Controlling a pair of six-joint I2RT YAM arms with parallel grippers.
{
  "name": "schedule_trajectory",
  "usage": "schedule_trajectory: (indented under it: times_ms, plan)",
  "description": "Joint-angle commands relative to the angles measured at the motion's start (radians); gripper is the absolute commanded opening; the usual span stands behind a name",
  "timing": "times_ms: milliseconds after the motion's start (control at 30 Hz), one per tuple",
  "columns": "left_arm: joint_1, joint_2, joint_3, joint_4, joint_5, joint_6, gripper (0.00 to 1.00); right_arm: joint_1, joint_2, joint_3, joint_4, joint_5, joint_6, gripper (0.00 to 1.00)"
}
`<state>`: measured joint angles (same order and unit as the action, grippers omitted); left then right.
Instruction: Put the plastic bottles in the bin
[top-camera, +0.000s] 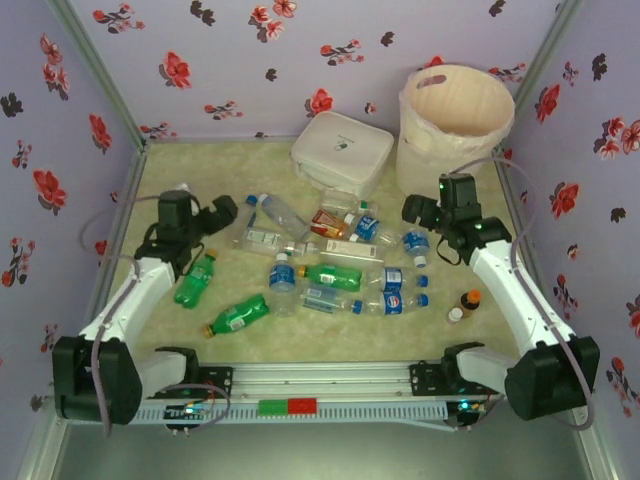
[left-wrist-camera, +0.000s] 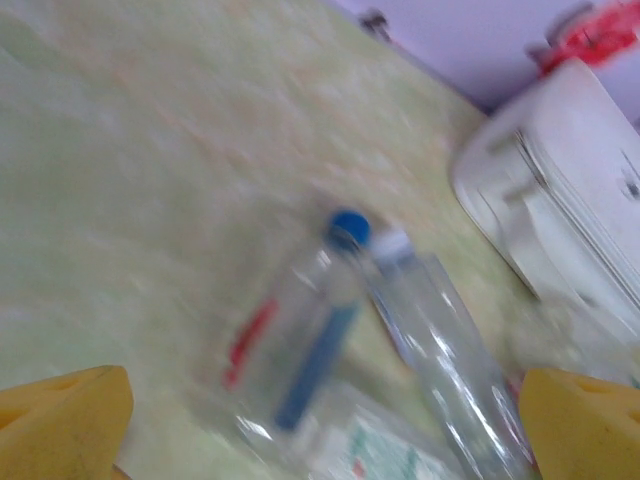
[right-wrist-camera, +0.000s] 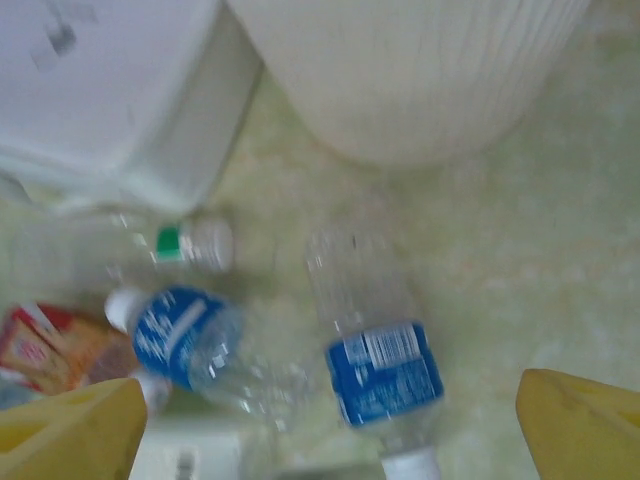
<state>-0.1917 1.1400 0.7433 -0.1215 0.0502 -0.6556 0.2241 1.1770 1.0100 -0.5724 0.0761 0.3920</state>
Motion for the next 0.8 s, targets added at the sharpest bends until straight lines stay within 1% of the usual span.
schedule_trajectory:
  times_ms: [0,67,133,300,400,467,567,767]
  plan:
    - [-0.108,-0.031,-0.033,0.097,-0.02,-0.115,0.99,0.007,0.042,-0.006,-0.175,-0.06,-0.059,0.94]
    - [-0.172,-0.015,-0.033,0.141,-0.063,-0.097,1.0,0.008,0.07,-0.02,-0.136,-0.069,-0.083,0.92]
    - [-0.217,0.023,-0.02,0.177,-0.082,-0.095,0.99,0.007,0.114,-0.018,-0.094,-0.043,-0.094,0.9]
    - [-0.313,0.132,-0.003,0.254,-0.08,-0.132,0.99,0.008,0.222,0.009,-0.039,0.046,-0.12,0.83]
    - [-0.368,0.169,-0.013,0.3,-0.081,-0.155,1.0,0.005,0.285,0.027,-0.03,0.059,-0.153,0.8]
    - [-0.385,0.178,-0.033,0.338,-0.082,-0.183,1.0,0.002,0.326,0.036,-0.02,0.055,-0.159,0.79]
    - [-0.387,0.162,-0.075,0.361,-0.088,-0.205,0.99,0.001,0.383,0.04,0.008,0.058,-0.164,0.77]
    - [-0.387,0.094,-0.057,0.233,-0.129,-0.128,1.0,-0.002,0.478,0.058,0.046,0.035,-0.165,0.76]
